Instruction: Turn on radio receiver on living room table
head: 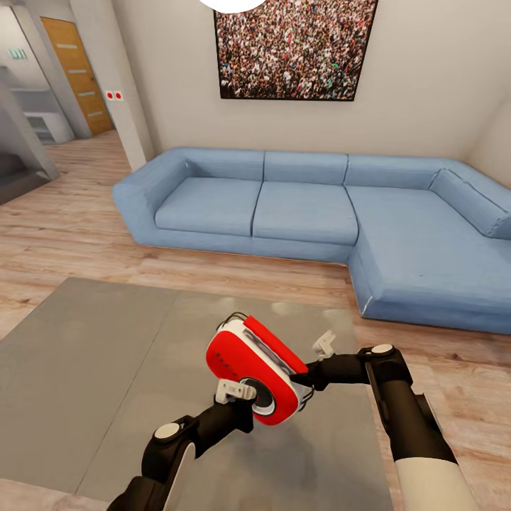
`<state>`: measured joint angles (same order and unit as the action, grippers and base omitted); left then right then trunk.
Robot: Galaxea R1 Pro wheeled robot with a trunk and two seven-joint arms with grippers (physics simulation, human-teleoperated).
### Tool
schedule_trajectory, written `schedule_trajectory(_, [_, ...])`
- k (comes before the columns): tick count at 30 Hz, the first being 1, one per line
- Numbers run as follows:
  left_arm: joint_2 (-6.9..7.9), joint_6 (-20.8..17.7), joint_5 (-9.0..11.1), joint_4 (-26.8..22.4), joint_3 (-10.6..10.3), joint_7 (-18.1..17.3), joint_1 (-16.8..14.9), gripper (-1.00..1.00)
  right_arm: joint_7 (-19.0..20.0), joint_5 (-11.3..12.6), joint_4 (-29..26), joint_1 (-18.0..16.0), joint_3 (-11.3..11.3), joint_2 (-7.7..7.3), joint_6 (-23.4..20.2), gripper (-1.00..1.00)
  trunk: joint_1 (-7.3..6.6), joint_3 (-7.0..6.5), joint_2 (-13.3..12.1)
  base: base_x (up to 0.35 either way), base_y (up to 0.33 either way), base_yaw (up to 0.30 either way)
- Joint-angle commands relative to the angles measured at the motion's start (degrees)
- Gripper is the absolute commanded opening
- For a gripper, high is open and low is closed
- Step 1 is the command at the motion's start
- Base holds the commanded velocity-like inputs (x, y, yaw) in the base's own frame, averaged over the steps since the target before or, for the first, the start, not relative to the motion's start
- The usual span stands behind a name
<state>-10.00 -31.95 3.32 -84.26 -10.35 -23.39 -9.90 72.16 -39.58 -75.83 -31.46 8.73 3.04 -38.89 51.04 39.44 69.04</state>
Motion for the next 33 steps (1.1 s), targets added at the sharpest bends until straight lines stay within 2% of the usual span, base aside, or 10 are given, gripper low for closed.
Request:
schedule_trajectory(1, [0.00, -0.03, -0.04, -0.02, -0.02, 0.11, -0.17, -1.00, 0.00, 0.21, 0.01, -0.01, -0.02, -0.03, -0.13, -1.00, 0.00, 0.00, 0.00, 0.000, 0.000, 0.000])
schedule_trajectory(11, [0.00, -0.13, -0.31, -0.18, -0.02, 0.41, -0.29, -1.00, 0.00, 0.21, 0.07, -0.01, 0.04, -0.13, -0.13, -1.00, 0.00, 0.00, 0.00, 0.000, 0.000, 0.000])
schedule_trajectory(20, [0.00, 0.53, -0.13, 2.59, -0.06, 0.45, -0.29, -1.00, 0.00, 0.21, 0.07, -0.01, -0.03, -0.11, -0.13, -1.00, 0.00, 0.00, 0.00, 0.000, 0.000, 0.000])
schedule_trajectory(33, [0.00, 0.54, -0.40, 2.96, -0.11, 0.53, -1.09, -1.00, 0.00, 0.21, 0.07, -0.01, -0.03, -0.05, -0.07, -1.00, 0.00, 0.00, 0.00, 0.000, 0.000, 0.000])
